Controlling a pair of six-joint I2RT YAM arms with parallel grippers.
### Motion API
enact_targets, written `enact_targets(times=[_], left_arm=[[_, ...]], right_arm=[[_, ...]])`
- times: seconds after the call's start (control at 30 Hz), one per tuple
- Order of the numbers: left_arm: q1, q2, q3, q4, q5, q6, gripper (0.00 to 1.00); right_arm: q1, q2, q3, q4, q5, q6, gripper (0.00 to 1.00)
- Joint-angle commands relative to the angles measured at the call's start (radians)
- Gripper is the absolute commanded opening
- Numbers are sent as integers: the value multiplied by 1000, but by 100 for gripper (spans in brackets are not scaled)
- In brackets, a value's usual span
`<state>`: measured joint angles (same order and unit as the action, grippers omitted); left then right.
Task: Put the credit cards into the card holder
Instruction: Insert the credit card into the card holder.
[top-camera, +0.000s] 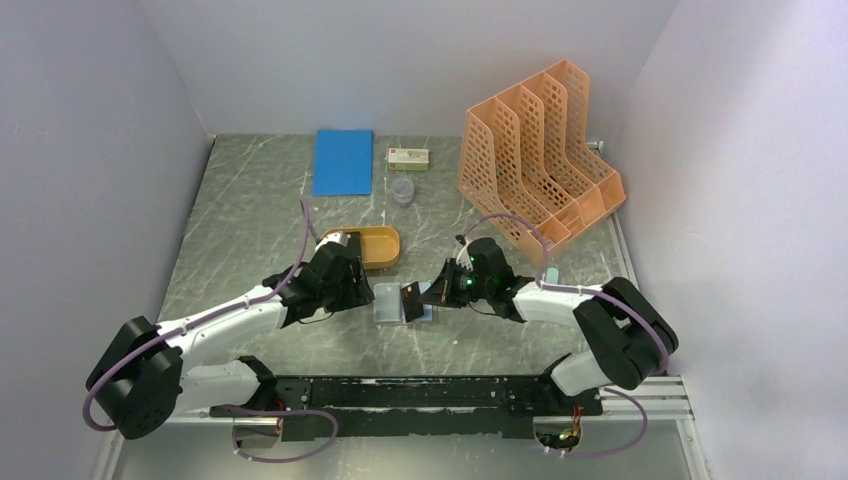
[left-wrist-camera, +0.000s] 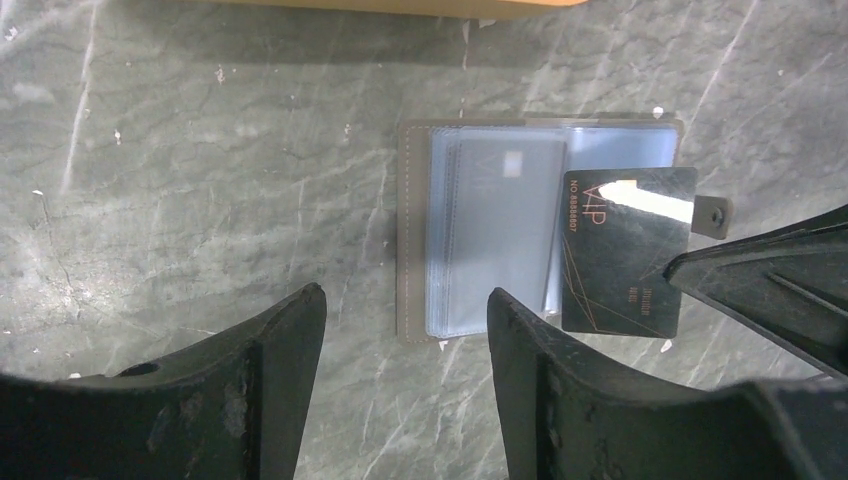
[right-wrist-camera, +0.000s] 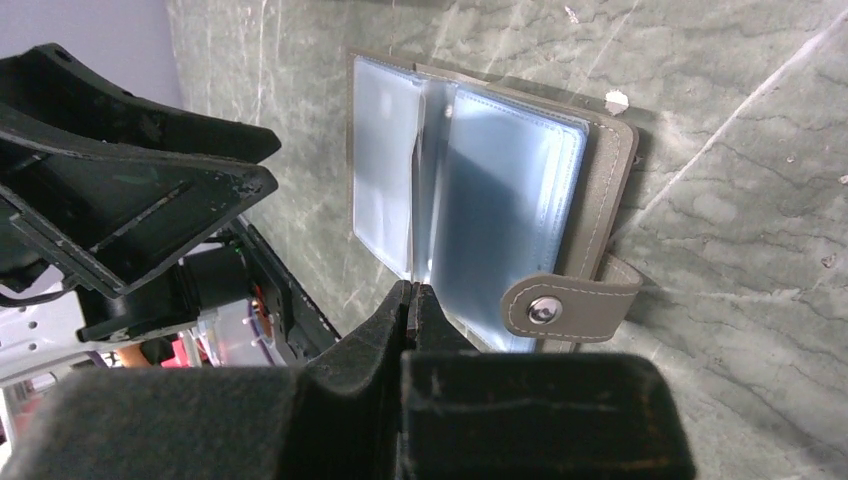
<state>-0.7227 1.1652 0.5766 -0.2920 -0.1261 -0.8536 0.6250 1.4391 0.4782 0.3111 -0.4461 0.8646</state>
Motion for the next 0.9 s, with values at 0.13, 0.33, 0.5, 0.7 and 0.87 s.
enact_targets(times=[0.13,0.33,0.5,0.7,0.87], left_arm=[[-2,26,-31,18,-17,-22,63],[-3,37,-52,40,-8,-28,62],[-3,52,-63,54,-1,-32,61],[-3,77,-80,75,8,-32,60],[-3,88,-89,83,8,-34,58]], right_arm=[[0,40,10,55,-26,15,0],[-1,53,-4,73,-31,32,0],[0,59,-9,84,-31,44,0],[0,75,-14,107,-37,66,0],[-1,29,-23,70,2,49,0]])
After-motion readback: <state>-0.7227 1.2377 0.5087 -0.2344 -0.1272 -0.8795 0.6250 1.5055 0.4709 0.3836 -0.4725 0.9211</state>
